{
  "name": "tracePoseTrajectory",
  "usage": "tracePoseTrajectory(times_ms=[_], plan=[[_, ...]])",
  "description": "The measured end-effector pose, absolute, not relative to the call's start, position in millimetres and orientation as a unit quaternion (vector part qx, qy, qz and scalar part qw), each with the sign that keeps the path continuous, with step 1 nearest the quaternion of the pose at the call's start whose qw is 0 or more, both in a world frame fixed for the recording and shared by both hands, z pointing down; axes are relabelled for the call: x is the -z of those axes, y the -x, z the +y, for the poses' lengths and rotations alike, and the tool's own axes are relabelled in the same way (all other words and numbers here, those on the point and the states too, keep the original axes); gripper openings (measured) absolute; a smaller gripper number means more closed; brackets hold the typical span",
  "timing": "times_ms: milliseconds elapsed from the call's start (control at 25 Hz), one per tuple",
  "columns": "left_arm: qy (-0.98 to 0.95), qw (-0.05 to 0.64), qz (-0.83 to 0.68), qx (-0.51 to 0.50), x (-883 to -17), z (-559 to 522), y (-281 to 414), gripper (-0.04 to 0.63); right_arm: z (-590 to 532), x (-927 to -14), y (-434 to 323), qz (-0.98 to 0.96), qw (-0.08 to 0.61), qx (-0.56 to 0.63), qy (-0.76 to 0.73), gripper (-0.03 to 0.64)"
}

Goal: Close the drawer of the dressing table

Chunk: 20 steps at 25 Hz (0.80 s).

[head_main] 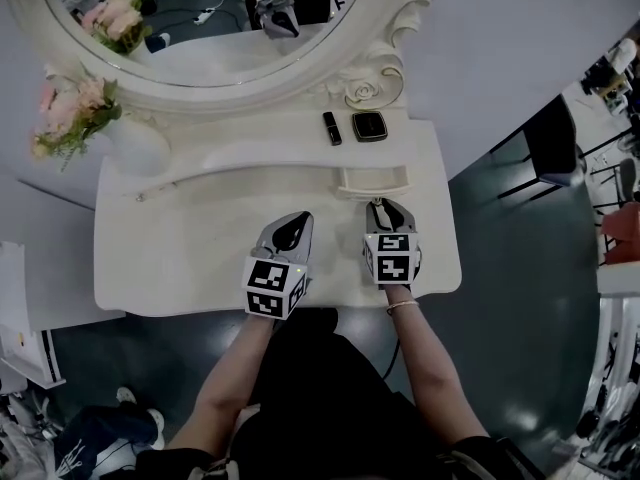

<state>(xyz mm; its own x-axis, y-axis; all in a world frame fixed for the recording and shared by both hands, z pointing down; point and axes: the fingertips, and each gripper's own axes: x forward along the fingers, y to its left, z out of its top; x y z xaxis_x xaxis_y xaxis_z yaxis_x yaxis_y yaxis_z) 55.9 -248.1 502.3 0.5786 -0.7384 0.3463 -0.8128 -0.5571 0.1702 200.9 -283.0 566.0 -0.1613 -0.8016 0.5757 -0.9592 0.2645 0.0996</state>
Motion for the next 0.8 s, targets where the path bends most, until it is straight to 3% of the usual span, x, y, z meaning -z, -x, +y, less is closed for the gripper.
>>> tracePoseTrajectory(times_ms=[800], plan=[[-0.871,0.161,-0.449,-0.116,-504.7,-262.6,-50.3,0.005,-315.2,-567.4,-200.8,-0.752,0.275,-0.139,-0.582,0.086]])
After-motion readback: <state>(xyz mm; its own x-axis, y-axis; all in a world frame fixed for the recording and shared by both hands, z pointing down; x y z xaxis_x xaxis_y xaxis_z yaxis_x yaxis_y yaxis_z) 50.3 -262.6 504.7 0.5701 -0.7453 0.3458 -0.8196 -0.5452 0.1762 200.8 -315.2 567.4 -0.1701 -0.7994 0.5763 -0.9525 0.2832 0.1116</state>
